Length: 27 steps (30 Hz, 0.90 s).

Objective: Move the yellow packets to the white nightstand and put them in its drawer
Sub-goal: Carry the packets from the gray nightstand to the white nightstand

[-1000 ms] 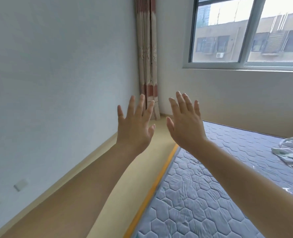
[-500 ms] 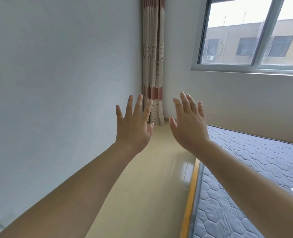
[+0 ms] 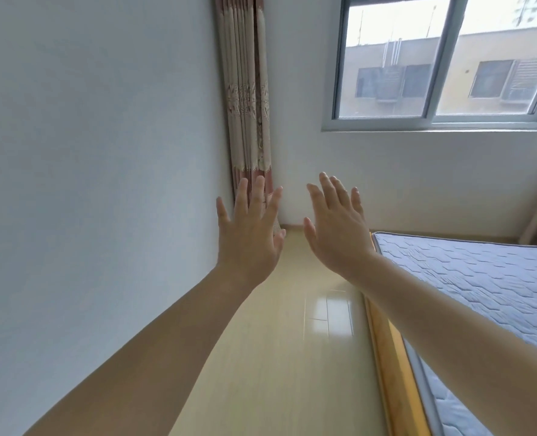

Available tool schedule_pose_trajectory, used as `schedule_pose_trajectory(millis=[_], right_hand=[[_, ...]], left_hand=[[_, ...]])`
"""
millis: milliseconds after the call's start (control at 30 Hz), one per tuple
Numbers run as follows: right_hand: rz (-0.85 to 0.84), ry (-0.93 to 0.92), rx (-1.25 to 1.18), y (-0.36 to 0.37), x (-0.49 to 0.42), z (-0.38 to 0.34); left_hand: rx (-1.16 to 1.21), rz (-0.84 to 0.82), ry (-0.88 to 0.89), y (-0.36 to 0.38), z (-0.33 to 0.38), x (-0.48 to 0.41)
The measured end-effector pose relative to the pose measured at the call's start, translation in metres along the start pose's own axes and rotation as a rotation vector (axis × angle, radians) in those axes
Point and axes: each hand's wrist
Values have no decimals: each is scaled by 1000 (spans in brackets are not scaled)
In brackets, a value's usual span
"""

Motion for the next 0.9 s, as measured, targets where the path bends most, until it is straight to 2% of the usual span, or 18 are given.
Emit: schedule_pose_trajectory(millis=[200, 367, 667, 900], right_hand=[[33, 85, 93, 45, -32, 28], [60, 116, 167, 116, -76, 72], [65, 185, 227, 270, -232, 191], [62, 196, 239, 407, -348, 246]], left_hand=[[144, 2, 61, 68, -9, -56], [190, 17, 130, 151, -6, -122], [186, -5, 193, 323, 1, -317], [220, -4, 211, 459, -28, -438]])
Point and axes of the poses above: each hand's wrist, its own x-axis away from the middle knuckle, its own y-axis out of the palm, z = x × y, and after that the axes turned 10 degrees about z, right-handed
